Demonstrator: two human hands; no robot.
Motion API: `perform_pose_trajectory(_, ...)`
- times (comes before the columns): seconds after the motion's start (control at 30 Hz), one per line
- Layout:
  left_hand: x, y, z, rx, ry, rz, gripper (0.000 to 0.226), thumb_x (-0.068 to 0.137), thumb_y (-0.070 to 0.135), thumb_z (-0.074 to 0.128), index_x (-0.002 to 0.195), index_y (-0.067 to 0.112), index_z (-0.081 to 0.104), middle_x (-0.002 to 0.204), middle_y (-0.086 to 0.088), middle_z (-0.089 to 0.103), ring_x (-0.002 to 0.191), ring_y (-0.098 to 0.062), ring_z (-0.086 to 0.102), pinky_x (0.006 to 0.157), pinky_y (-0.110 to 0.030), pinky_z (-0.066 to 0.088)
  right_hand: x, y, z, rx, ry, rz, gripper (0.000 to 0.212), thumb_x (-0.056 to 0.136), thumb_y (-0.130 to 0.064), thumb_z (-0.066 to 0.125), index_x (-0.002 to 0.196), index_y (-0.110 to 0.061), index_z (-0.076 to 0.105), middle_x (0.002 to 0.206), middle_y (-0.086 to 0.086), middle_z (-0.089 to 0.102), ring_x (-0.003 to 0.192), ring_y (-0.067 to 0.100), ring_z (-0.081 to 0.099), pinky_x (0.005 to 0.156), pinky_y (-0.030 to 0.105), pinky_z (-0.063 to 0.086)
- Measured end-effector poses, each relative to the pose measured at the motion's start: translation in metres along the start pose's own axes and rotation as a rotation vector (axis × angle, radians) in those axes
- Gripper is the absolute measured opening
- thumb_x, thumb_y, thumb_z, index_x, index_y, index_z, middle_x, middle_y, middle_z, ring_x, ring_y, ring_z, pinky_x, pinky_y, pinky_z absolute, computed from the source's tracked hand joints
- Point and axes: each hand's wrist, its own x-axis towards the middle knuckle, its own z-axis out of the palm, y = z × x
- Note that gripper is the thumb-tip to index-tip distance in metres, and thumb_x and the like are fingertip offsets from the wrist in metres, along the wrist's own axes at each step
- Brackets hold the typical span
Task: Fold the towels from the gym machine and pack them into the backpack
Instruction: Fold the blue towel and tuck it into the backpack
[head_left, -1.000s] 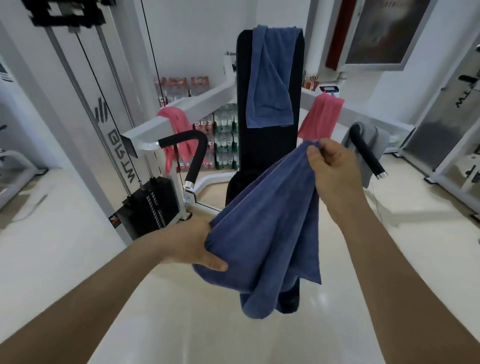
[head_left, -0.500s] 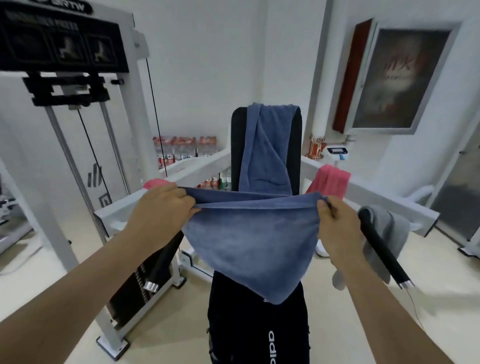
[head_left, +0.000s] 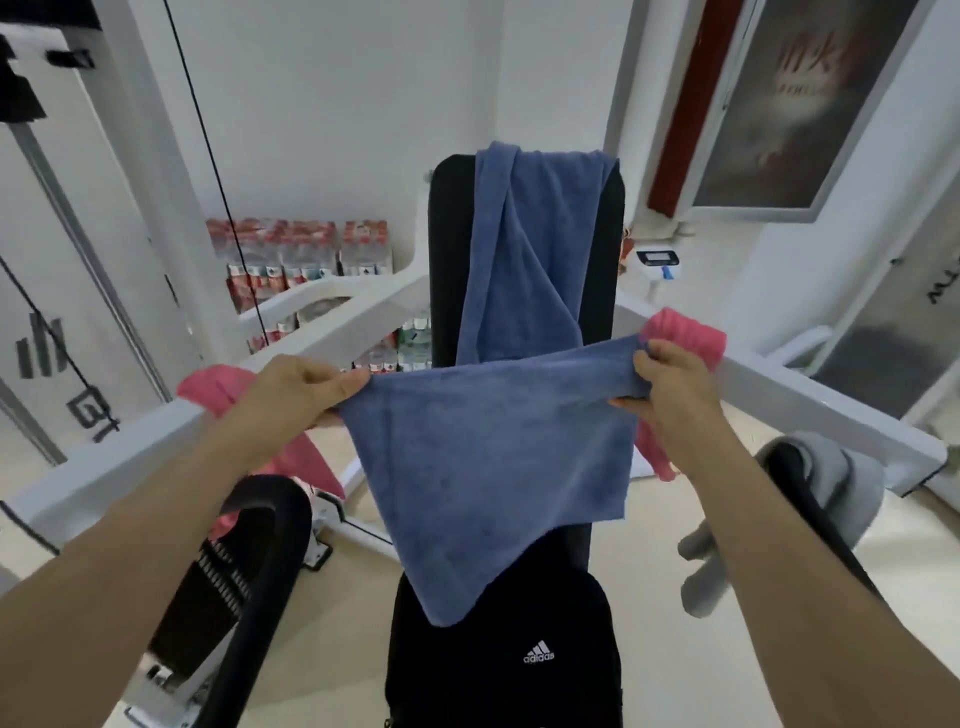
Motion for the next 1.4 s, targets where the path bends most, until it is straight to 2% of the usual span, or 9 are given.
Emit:
perform_pose_trajectory(0.1,0.036,-0.006,0.002,-0.284,0.108,0.021,0.020,0.081,0.015,0.072,0.069,0.007,0.058,0.062,0.000,0.064,0.057,-0.013,0.060,0.048,-0.017,0.051,0.017,0.005,0.007,0.101,-0.202,0.156,0.014,0.097,-0.008,0.049,0.095,-0.005,0.063,0.090,0.009,0.061,0.082,0.014,0.061,0.073,0.027,0.054)
perform_pose_trajectory(0.27,0.082,-0.022,-0.004,0.057,0.047,0.188,0.027,0.075,0.006,0.078,0.065,0.009,0.053,0.047,0.011,0.053,0.042,-0.002,0.045,0.039,-0.012,0.038,0.015,0.004,0.005,-0.618,-0.505,-0.091,0.020,0.091,-0.008,0.062,0.105,-0.018,0.073,0.051,0.002,0.047,0.035,0.005,0.039,0.042,0.011,0.031)
perform_pose_trajectory(0.5,0.117,-0.032,-0.007,0.406,-0.103,0.229,0.014,0.086,0.011,0.070,0.097,0.019,0.072,0.079,-0.003,0.069,0.061,-0.003,0.060,0.053,-0.010,0.045,0.039,0.011,0.012,-1.102,-0.489,-0.290,0.019,0.086,-0.008,0.066,0.098,-0.021,0.073,0.076,-0.007,0.059,0.058,0.004,0.053,0.055,0.008,0.037)
perform_pose_trajectory(0.57,0.120,-0.034,0.002,0.197,-0.118,0.116,0.013,0.090,0.009,0.064,0.083,0.014,0.073,0.070,-0.002,0.066,0.059,-0.005,0.058,0.052,-0.012,0.046,0.045,0.020,0.014,-0.996,-0.320,-0.281,0.012,0.089,-0.002,0.060,0.092,-0.008,0.070,0.076,0.004,0.060,0.060,0.010,0.051,0.052,0.006,0.038)
perform_pose_trajectory(0.77,0.110,-0.029,0.029,-0.281,-0.122,-0.056,0.028,0.093,0.014,0.058,0.071,0.020,0.075,0.071,0.002,0.070,0.072,-0.017,0.063,0.066,-0.029,0.054,0.053,0.051,0.013,0.191,-0.143,0.507,0.015,0.092,0.000,0.054,0.083,-0.008,0.063,0.066,0.002,0.065,0.052,0.006,0.063,0.048,0.018,0.053)
perform_pose_trajectory(0.93,0.055,0.004,0.060,-0.590,-0.301,-0.039,0.018,0.085,0.007,0.059,0.099,0.013,0.068,0.081,-0.005,0.070,0.070,-0.015,0.067,0.059,-0.022,0.057,0.018,0.059,0.030,0.349,-0.110,0.378,0.013,0.091,-0.002,0.059,0.102,0.002,0.063,0.093,0.012,0.071,0.077,0.014,0.073,0.065,0.023,0.058)
perform_pose_trajectory(1.03,0.013,0.019,0.077,-0.279,-0.504,0.190,0.039,0.079,-0.012,0.063,0.112,0.009,0.066,0.098,-0.006,0.076,0.092,-0.016,0.072,0.077,-0.022,0.057,-0.012,0.054,0.036,0.159,-0.236,0.197,0.023,0.088,0.001,0.063,0.111,0.003,0.062,0.104,0.021,0.070,0.096,0.029,0.071,0.086,0.040,0.057)
perform_pose_trajectory(1.2,-0.026,0.033,0.107,0.592,-0.185,0.766,0.023,0.093,0.029,0.052,0.092,0.023,0.073,0.071,0.013,0.060,0.068,-0.004,0.057,0.060,-0.012,0.042,-0.050,0.037,0.026,-0.004,-0.401,0.035,0.014,0.092,-0.006,0.060,0.097,-0.004,0.073,0.094,0.021,0.074,0.095,0.035,0.070,0.093,0.050,0.053)
perform_pose_trajectory(1.4,-0.060,0.048,0.127,0.578,-0.107,0.735,0.030,0.080,0.044,0.064,0.088,0.020,0.078,0.079,0.006,0.066,0.072,-0.009,0.059,0.066,-0.024,0.048,-0.079,0.027,-0.003,-0.079,-0.461,-0.097,0.018,0.092,-0.016,0.061,0.083,-0.013,0.076,0.081,0.026,0.068,0.072,0.027,0.061,0.074,0.046,0.052)
